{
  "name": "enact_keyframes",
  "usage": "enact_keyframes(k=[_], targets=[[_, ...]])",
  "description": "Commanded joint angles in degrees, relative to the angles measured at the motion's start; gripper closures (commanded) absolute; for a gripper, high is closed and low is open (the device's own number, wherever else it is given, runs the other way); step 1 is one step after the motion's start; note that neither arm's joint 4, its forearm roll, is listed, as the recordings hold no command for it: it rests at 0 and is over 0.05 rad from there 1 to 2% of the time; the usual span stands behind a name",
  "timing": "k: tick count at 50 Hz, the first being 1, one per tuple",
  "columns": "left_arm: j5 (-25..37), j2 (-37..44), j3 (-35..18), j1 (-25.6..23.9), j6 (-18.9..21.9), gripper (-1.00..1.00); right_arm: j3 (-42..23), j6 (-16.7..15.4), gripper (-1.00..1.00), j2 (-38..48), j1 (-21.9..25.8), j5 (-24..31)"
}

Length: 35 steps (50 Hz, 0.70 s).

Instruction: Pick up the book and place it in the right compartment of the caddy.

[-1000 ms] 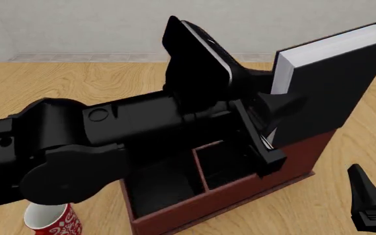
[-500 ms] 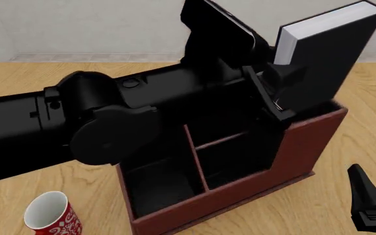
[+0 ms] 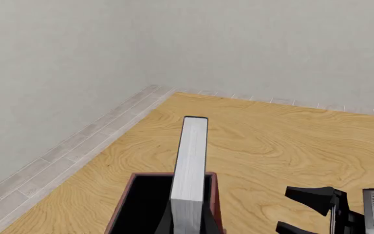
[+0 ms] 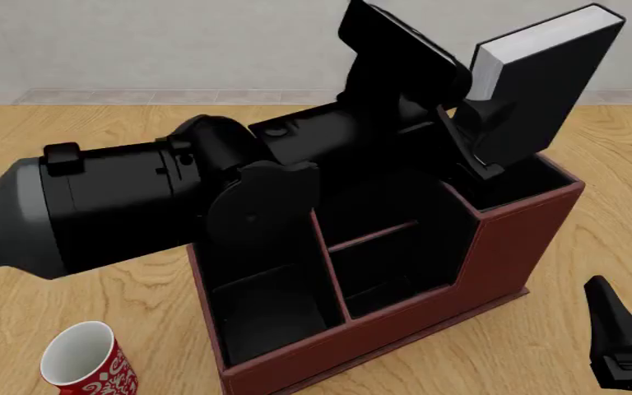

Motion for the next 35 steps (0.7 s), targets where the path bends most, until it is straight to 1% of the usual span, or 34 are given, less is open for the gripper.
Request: enact_keyframes(k=[1,11,13,18,23,24,34,35], targets=[[-1.41,3.42,-3.35,1.77,1.15,1.0,0.0,0.0,-1.0,0.0,0.0,0.0],[-4.3,5.68,-4.02,2.89,2.05,1.0,0.0,0.01,-1.0,0.0,0.01,0.0],[-4.41,6.71,-4.81,3.47,1.12,1.0,0.0,0.0,-1.0,0.0,0.01,0.0],[-5.18,8.34,-5.7,4.27,0.43,1.0,0.0,0.0,-1.0,-0.01,0.01,0.0],[-5.64,9.35,-6.11,4.92,0.95,1.0,0.0,0.0,-1.0,-0.02,0.01,0.0],[-5.04,10.06,-6.8,5.13,0.5,1.0,0.0,0.0,-1.0,0.01,0.0,0.0],[-6.54,12.74,-7.65,6.0,0.19,1.0,0.0,0.01,-1.0,0.01,-0.01,0.0],[-6.73,13.23,-7.95,6.19,-0.34,1.0,0.0,0.0,-1.0,0.01,0.0,0.0]])
